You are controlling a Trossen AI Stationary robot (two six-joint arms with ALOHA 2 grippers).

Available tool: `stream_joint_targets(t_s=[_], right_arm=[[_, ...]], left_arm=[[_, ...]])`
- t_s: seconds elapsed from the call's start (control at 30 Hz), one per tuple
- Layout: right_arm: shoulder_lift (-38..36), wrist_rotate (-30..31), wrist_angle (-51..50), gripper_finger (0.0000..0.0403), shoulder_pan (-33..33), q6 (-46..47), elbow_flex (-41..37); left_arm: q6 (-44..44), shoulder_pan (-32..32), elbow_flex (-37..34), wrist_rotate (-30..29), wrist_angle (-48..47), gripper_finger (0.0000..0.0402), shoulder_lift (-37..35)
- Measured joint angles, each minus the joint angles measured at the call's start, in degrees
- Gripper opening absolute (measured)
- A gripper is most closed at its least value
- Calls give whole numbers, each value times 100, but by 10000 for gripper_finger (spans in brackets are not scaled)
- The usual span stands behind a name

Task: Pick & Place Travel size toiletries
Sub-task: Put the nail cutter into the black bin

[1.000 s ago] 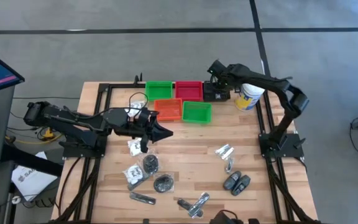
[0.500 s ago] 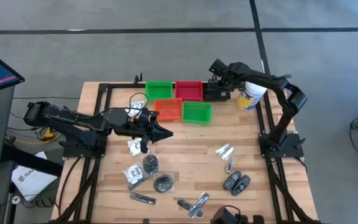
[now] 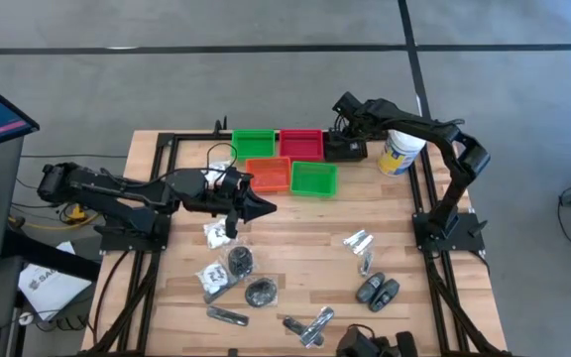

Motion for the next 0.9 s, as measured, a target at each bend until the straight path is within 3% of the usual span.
stream_joint_targets(t_s=[0.63, 0.9], right_arm=[[-2, -558, 60, 51, -289, -4600, 0], [-2, -593, 68, 51, -222, -7354, 0]], left_arm=[[-11, 0, 0, -181, 1, 7, -1], [-37, 181, 0, -826, 8, 7, -1]])
